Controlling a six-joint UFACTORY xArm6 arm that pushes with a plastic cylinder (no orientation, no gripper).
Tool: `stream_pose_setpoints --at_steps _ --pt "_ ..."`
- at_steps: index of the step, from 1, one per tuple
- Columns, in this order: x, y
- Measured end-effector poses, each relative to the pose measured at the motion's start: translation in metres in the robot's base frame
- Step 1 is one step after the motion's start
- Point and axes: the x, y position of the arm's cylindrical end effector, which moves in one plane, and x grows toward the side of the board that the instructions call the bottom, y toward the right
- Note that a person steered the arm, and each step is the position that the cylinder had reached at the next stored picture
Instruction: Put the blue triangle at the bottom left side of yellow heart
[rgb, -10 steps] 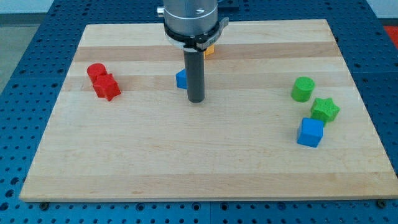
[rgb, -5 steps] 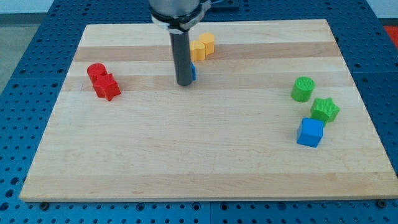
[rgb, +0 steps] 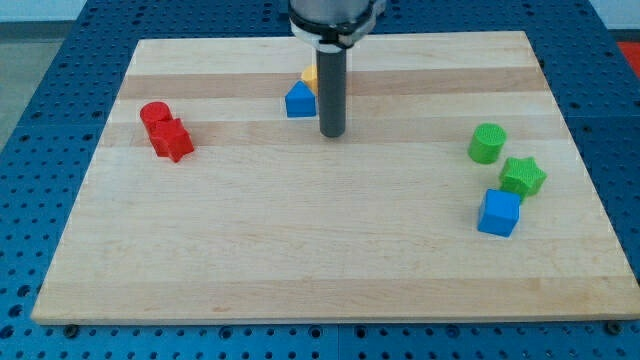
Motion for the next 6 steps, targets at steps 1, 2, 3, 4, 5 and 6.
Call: stream_pose_setpoints --at_steps 1,2,3,4,5,6 --pt "-0.009 -0.008" --pt "-0.037 -0.043" --pt "-0.037 -0.043" --pt "-0.035 -0.038" --pt "-0.015 0.021" --pt "-0.046 0.025"
